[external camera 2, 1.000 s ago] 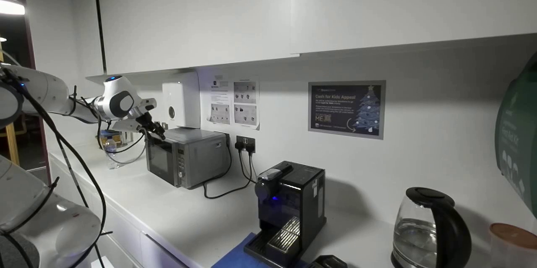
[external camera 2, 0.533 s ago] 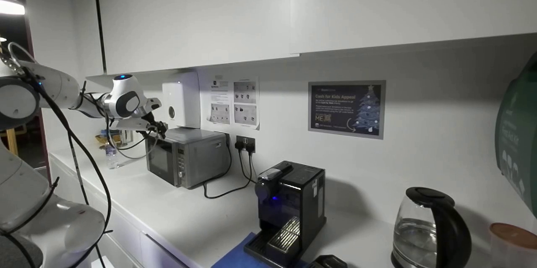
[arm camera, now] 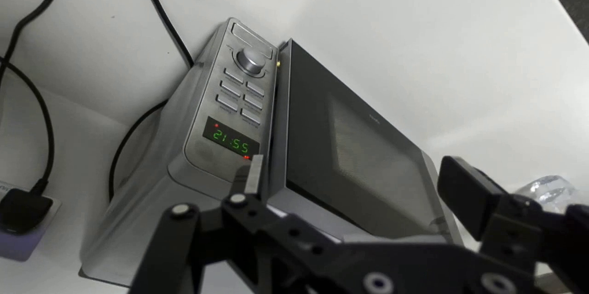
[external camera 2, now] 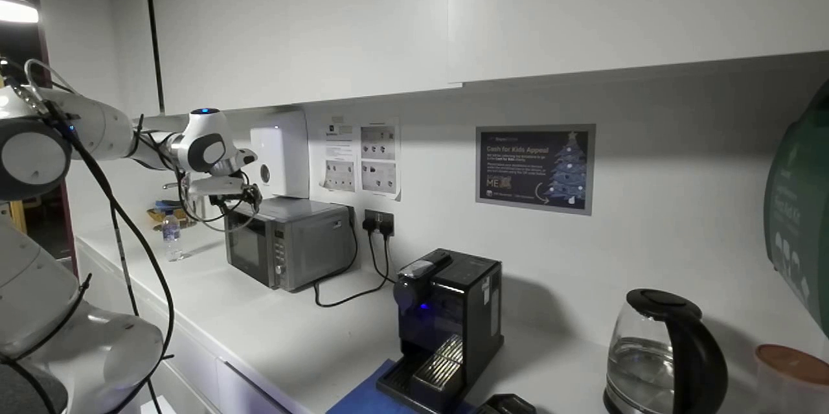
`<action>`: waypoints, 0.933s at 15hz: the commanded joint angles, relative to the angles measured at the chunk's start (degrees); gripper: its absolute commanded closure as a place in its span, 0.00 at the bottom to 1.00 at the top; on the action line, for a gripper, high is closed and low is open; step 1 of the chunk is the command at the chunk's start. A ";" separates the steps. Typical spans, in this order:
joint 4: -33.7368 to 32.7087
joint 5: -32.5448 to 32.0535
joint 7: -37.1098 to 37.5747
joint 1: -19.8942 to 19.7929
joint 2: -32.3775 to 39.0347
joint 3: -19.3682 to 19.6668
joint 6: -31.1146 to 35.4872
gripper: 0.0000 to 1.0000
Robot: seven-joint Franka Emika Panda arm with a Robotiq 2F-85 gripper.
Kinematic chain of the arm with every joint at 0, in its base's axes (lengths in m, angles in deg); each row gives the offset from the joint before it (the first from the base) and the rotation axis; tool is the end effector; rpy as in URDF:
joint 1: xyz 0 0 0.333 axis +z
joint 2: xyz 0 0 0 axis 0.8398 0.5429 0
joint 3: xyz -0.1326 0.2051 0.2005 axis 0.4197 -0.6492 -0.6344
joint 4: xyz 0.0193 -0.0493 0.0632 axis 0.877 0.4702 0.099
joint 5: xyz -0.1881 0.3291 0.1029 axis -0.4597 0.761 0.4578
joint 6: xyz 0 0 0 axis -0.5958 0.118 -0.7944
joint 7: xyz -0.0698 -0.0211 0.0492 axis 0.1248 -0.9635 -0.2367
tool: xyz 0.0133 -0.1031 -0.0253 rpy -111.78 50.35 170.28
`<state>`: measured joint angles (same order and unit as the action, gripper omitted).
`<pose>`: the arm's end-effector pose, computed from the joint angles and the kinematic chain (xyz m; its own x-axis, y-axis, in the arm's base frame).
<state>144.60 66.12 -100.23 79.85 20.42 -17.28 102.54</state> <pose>0.3561 0.2480 0.5866 0.6721 0.5943 0.4417 0.6519 -0.7578 0.0278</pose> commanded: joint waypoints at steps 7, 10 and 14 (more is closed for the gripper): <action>-8.25 0.39 -16.88 0.07 5.88 3.80 -8.76 0.00; -10.04 0.28 -20.96 -0.04 8.42 3.80 -7.89 0.00; -12.57 0.28 -26.31 -0.33 11.87 3.28 -8.49 0.00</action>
<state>135.81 66.12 -122.05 79.71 29.10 -14.01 95.57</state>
